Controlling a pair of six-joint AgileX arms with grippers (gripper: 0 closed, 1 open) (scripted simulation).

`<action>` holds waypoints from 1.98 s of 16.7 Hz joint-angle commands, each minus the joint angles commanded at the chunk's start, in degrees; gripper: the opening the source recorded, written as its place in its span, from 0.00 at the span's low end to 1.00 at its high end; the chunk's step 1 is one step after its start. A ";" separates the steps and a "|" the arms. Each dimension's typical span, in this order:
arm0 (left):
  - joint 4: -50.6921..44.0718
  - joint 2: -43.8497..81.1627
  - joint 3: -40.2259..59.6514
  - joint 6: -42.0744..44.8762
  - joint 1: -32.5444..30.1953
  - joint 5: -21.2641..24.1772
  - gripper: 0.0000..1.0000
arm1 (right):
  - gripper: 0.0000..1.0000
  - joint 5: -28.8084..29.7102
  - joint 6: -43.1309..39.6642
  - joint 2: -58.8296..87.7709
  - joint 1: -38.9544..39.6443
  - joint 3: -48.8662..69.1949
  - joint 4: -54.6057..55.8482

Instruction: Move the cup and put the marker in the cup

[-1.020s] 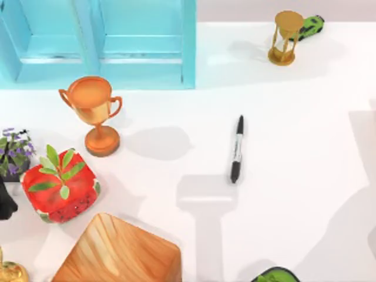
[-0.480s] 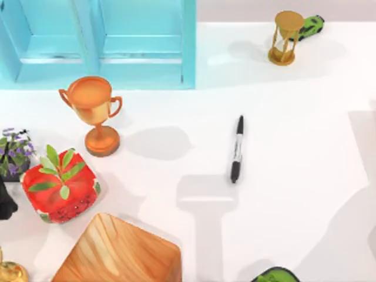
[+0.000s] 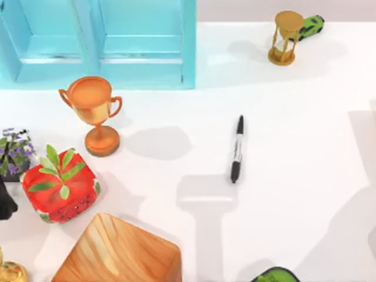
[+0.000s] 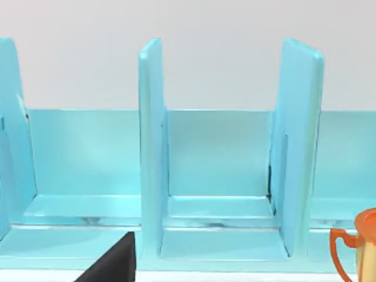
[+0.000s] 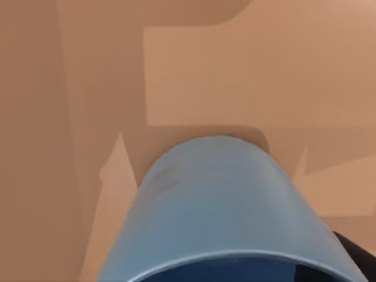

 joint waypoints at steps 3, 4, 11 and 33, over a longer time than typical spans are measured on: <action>0.00 0.00 0.00 0.00 0.00 0.00 1.00 | 0.00 0.00 0.00 0.00 0.00 0.00 0.00; 0.00 0.00 0.00 0.00 0.00 0.00 1.00 | 0.00 0.00 0.00 0.00 0.00 0.00 0.00; 0.00 0.00 0.00 0.00 0.00 0.00 1.00 | 0.00 -0.03 2.24 -0.81 1.60 1.80 -2.26; 0.00 0.00 0.00 0.00 0.00 0.00 1.00 | 0.00 -0.96 35.92 -2.95 35.87 19.89 -22.90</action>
